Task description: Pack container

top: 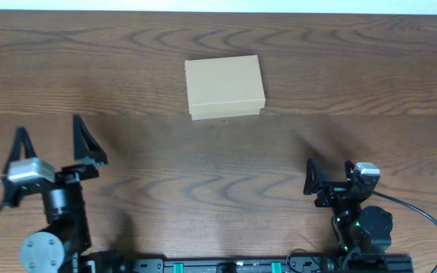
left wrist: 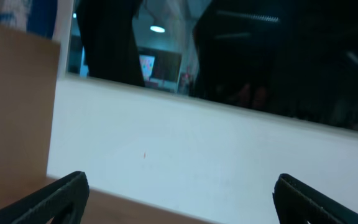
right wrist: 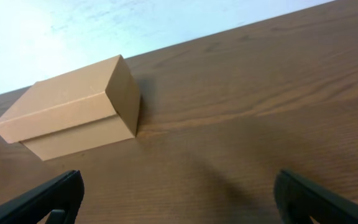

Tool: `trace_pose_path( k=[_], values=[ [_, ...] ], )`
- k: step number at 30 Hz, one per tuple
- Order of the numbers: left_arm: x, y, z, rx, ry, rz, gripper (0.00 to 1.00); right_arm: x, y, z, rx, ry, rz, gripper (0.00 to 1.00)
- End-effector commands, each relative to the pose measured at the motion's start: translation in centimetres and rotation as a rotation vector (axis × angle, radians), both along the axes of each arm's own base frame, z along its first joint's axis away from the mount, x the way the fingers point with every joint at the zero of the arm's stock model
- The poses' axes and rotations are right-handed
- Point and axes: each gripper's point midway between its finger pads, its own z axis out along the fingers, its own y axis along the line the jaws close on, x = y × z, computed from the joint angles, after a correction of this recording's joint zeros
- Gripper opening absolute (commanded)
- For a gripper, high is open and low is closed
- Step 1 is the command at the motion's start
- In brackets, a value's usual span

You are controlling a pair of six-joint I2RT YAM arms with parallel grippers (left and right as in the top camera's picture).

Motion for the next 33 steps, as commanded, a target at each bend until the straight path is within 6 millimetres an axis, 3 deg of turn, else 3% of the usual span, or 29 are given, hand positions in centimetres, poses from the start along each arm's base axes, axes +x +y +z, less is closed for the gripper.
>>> trace_pose_path(
  k=[1,6,15,24,33],
  values=[
    [-0.6,0.1,-2.1,-0.015,-0.017,0.001,0.96,0.0,-0.3,0.0,0.005,-0.003,-0.015,0.99],
    [-0.7,0.1,-4.7,-0.016,-0.005,0.002,0.96,0.0,-0.3,0.0,0.005,-0.003,-0.014,0.99],
    [-1.1,0.1,-6.8,-0.014,-0.023,0.003,0.95,0.0,-0.3,0.0,0.005,-0.003,-0.015,0.99],
    [-0.4,0.1,-8.7,-0.013,-0.031,0.002,0.96,0.0,-0.3,0.0,0.005,-0.003,-0.015,0.99],
    [0.8,0.2,-12.8,-0.02,0.072,0.004,0.96,0.0,-0.3,0.0,0.005,-0.003,-0.014,0.99]
  ],
)
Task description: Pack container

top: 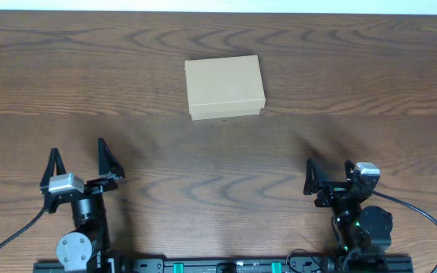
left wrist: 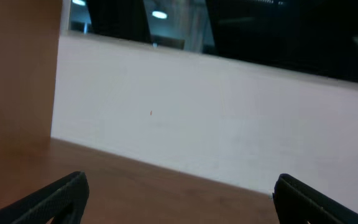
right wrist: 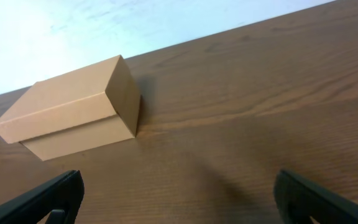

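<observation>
A tan cardboard box (top: 225, 86) with its lid on sits on the wooden table at the back centre; the right wrist view shows the same box (right wrist: 70, 116) ahead to the left. My left gripper (top: 84, 158) stands open near the front left, nothing between its fingers. Only table and a white wall lie ahead of the left gripper (left wrist: 178, 199) in its wrist view. My right gripper (top: 328, 171) stands open at the front right, empty and well short of the box. The right gripper (right wrist: 178, 199) has bare table between its fingertips.
The brown wooden table (top: 370, 76) spreads around the box. A white wall (left wrist: 197, 112) with dark windows above it lies beyond the far edge. A brown panel (left wrist: 14, 74) fills the left of the left wrist view.
My left arm has drawn back toward the front edge and slightly to the right, its gripper still open. The right arm and the box have not moved.
</observation>
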Tool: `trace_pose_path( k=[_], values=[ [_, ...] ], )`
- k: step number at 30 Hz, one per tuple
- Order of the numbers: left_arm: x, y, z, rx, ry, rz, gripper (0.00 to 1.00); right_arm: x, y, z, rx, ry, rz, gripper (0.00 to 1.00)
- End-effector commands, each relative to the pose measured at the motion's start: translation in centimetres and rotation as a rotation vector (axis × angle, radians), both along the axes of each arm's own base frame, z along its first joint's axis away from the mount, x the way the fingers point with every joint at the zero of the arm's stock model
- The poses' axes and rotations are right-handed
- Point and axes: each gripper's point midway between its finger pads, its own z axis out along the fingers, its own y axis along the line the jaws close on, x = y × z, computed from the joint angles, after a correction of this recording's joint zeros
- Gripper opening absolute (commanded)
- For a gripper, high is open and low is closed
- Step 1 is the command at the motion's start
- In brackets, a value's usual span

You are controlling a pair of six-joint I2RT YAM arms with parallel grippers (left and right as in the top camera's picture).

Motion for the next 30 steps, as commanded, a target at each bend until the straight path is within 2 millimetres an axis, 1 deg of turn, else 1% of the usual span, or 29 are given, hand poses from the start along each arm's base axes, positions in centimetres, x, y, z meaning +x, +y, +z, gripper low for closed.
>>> trace_pose_path(
  k=[1,8,12,15,16,30],
  values=[
    [0.2,0.1,-1.4,-0.015,0.039,0.005,0.96,0.0,-0.3,0.0,0.005,-0.003,-0.015,0.99],
    [0.7,0.2,-4.2,-0.022,0.154,0.005,0.96,0.0,-0.3,0.0,0.005,-0.003,-0.015,0.99],
    [0.8,0.2,-6.8,-0.029,0.263,0.006,0.95,0.0,-0.3,0.0,0.005,-0.003,-0.014,0.99],
    [0.5,0.2,-10.0,-0.037,0.393,0.007,0.96,0.0,-0.3,0.0,0.005,-0.003,-0.015,0.99],
    [0.5,0.1,-10.4,-0.035,0.411,0.003,0.96,0.0,-0.3,0.0,0.005,-0.003,-0.015,0.99],
    [0.5,0.0,-10.5,-0.034,0.416,0.0,0.96,0.0,-0.3,0.0,0.005,-0.003,-0.015,0.99]
  ],
)
